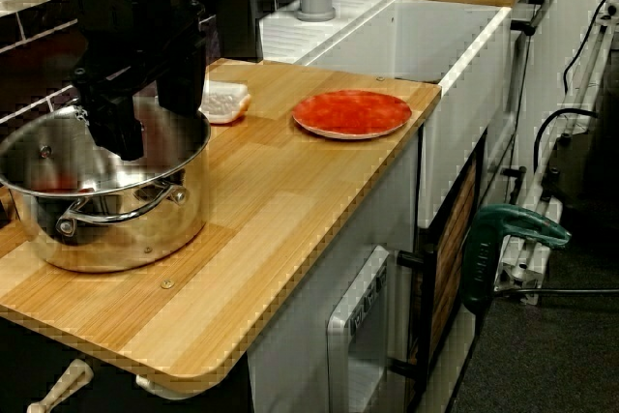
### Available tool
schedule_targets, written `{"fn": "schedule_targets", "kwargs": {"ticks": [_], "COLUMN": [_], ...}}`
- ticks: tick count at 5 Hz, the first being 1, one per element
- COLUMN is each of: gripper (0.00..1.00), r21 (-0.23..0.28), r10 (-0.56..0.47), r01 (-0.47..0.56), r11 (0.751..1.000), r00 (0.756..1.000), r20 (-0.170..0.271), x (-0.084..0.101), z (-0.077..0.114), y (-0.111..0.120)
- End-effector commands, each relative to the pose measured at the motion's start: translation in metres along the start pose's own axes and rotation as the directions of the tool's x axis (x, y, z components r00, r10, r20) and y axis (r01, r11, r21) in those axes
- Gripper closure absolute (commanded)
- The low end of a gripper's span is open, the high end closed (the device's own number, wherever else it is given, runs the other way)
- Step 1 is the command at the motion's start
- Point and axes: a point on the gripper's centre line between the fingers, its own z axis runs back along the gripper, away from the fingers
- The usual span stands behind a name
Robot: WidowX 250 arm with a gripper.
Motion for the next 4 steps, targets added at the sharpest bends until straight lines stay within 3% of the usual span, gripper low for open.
{"fn": "schedule_targets", "kwargs": {"ticks": [1, 4], "gripper": [0.00, 0.00], "r21": [0.030, 0.099], "r10": [0.007, 0.038], "r01": [-0.007, -0.040], "r11": [1.000, 0.994], "r00": [1.000, 0.999], "r20": [0.021, 0.016], "x": [0.010, 0.014], "z": [0.015, -0.004], "y": [0.012, 0.020]}}
